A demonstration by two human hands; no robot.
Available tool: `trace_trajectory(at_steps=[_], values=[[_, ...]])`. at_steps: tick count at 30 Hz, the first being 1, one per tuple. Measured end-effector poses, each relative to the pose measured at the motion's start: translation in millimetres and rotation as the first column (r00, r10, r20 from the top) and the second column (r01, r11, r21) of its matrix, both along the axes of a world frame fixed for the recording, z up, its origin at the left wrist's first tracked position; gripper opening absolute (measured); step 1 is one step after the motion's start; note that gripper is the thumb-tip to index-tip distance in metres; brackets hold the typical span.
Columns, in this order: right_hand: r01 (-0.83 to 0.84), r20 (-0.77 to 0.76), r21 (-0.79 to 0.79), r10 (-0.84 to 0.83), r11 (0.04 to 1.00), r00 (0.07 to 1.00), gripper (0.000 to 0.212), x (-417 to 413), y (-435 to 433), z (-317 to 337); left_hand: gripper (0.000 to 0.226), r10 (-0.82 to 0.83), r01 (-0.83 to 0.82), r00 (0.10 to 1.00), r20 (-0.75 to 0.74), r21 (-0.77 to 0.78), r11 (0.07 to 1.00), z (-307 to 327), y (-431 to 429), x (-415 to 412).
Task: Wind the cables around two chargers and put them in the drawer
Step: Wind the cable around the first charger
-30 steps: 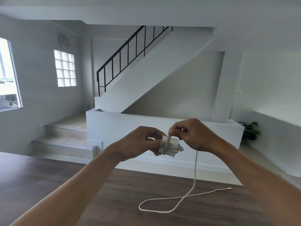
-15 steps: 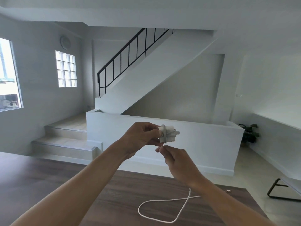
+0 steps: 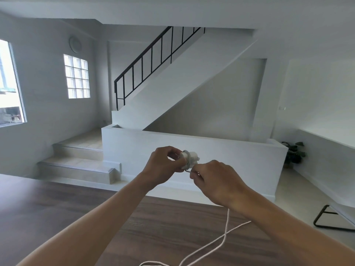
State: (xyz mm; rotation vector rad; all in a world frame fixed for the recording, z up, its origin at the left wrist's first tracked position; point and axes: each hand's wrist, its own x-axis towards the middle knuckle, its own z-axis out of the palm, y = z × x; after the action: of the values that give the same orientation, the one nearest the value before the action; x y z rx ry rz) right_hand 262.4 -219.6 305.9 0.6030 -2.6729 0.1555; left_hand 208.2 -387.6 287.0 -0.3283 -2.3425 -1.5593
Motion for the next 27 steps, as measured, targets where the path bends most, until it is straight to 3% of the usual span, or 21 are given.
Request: trace_trajectory(at_steps=[4, 13, 20, 24, 27], values=[[-0.01, -0.005, 0.021, 0.01, 1.0, 1.0, 0.032, -2.3, 1.8, 10.2, 0.014, 0.027, -0.027, 0.999, -0.017, 0.025, 0.999, -4.5, 5.4, -0.8], [0.003, -0.045, -0.026, -0.004, 1.0, 0.999, 0.023, -17.5, 10.2, 31.6, 0.017, -0.063, 0.056, 0.996, -0.067, -0.103, 0.993, -2.7, 4.8, 6.8], [-0.048, -0.023, -0.141, 0.045, 0.989, 0.999, 0.015, -27.7, 12.9, 38.4, 0.008, -0.263, 0.259, 0.965, 0.02, -0.253, 0.932, 2.8, -4.4, 12.4], [-0.116, 0.04, -0.299, 0.134, 0.947, 0.99, 0.017, -41.8, 21.1, 29.5, 0.012, -0.361, 0.368, 0.93, 0.072, -0.183, 0.912, 4.2, -14.2, 10.6], [-0.179, 0.076, -0.467, 0.242, 0.866, 0.967, 0.026, -48.5, 22.5, 18.2, 0.015, -0.438, 0.439, 0.896, 0.07, -0.005, 0.898, 2.9, -14.9, 13.2]])
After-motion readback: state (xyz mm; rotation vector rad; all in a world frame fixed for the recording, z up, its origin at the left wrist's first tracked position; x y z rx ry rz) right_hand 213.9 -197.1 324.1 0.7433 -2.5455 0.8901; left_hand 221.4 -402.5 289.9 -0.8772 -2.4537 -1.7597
